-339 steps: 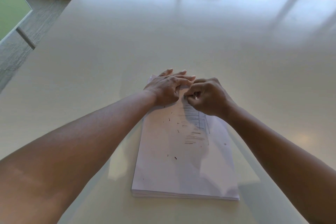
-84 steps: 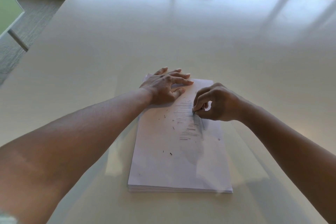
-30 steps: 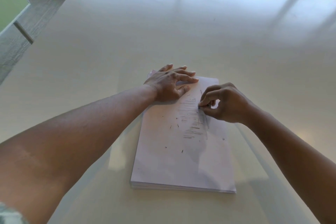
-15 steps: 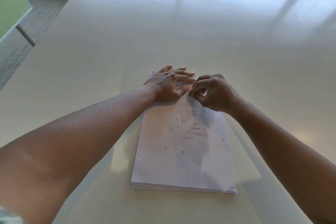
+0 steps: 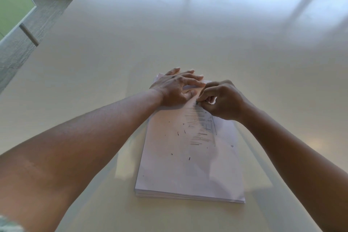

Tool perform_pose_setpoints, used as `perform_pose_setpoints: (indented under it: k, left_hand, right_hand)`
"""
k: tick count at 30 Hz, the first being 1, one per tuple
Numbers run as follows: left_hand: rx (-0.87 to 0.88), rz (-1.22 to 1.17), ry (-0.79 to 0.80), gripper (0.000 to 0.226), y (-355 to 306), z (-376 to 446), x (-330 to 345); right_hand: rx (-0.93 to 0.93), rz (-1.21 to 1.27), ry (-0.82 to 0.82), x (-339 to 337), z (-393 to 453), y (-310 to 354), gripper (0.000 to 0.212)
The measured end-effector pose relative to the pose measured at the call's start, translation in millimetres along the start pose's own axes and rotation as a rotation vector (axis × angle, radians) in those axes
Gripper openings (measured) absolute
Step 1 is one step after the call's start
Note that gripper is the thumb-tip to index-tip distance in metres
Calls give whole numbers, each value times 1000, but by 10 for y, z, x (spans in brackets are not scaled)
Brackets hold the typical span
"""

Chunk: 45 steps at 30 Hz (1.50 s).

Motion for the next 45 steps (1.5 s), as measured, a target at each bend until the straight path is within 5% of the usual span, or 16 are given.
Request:
perform_pose_setpoints:
  k: [4, 10, 25, 31, 45]
  left_hand:
    - [-6, 7, 14, 37, -28, -15, -32]
    - [28, 11, -5, 36, 33, 19, 27]
    - [-29, -102, 97, 44, 32, -46, -40]
    - [131, -210, 37, 65, 66, -13, 53]
    - [153, -98, 64, 130, -142, -454, 90]
  right_hand:
    - [-34, 29, 149, 17, -56, 87, 8]
    - [76, 31, -41, -62, -5, -9, 8]
    - [286, -59, 8, -23, 46, 30, 12]
    - [289, -49, -4, -30, 41, 41, 10]
    - [276, -41, -52, -16, -3, 80, 12]
Point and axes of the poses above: each hand's wrist, its own z-axis towards the middle knuckle, its own x-axis out of the palm, y = z × x, the point moved 3 cm from there along z, towards the middle knuckle, and after that the axes turned 9 degrees about z, right-handed, at the moved point
